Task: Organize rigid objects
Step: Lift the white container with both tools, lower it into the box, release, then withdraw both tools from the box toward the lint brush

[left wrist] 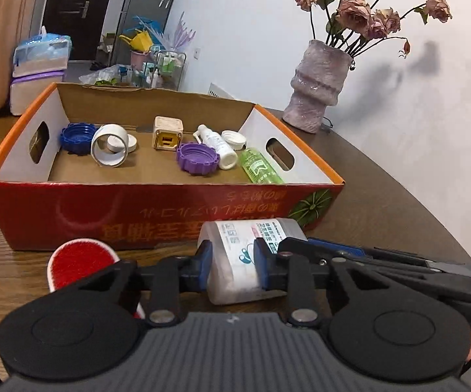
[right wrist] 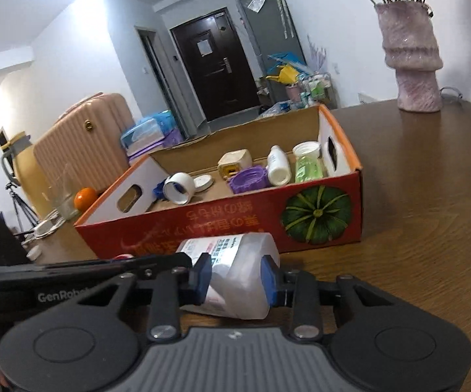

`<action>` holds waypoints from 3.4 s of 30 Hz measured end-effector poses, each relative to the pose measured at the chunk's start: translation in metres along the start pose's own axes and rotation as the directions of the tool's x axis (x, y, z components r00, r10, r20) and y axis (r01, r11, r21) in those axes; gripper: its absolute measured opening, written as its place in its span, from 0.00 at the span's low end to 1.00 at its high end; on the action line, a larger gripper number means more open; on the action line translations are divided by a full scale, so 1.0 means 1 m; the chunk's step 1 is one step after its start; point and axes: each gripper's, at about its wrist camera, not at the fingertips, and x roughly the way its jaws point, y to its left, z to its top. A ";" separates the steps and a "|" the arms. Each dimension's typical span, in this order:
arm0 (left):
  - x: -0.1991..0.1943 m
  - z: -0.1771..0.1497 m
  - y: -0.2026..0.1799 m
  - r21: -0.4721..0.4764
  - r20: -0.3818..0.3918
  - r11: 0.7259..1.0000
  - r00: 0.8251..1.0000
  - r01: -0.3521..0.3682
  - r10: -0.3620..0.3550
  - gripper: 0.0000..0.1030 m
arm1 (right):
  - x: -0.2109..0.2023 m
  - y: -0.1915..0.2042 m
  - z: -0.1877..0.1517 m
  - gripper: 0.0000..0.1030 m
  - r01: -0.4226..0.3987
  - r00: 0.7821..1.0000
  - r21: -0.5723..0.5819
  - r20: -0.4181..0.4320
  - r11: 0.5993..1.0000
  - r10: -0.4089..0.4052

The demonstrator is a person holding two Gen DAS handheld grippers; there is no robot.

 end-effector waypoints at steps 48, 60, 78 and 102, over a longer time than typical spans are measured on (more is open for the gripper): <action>-0.234 -0.027 -0.053 0.079 0.415 0.994 0.904 0.078 -0.104 0.18 | -0.203 0.110 -0.028 0.16 -0.045 0.921 -0.138 0.377 0.989 0.095; -0.088 0.087 0.027 -0.045 0.255 0.998 0.967 0.037 -0.024 0.17 | -0.041 0.074 0.082 0.16 -0.049 0.971 -0.090 0.227 0.995 0.068; 0.071 0.102 0.103 -0.208 -0.121 0.969 0.986 -0.136 0.113 0.17 | 0.153 0.038 0.095 0.16 0.025 0.989 -0.072 -0.142 0.997 -0.036; -0.156 0.077 0.021 0.021 0.325 0.919 0.872 -0.393 0.366 0.95 | -0.074 0.063 0.113 0.80 0.196 0.970 -0.213 0.185 0.957 -0.157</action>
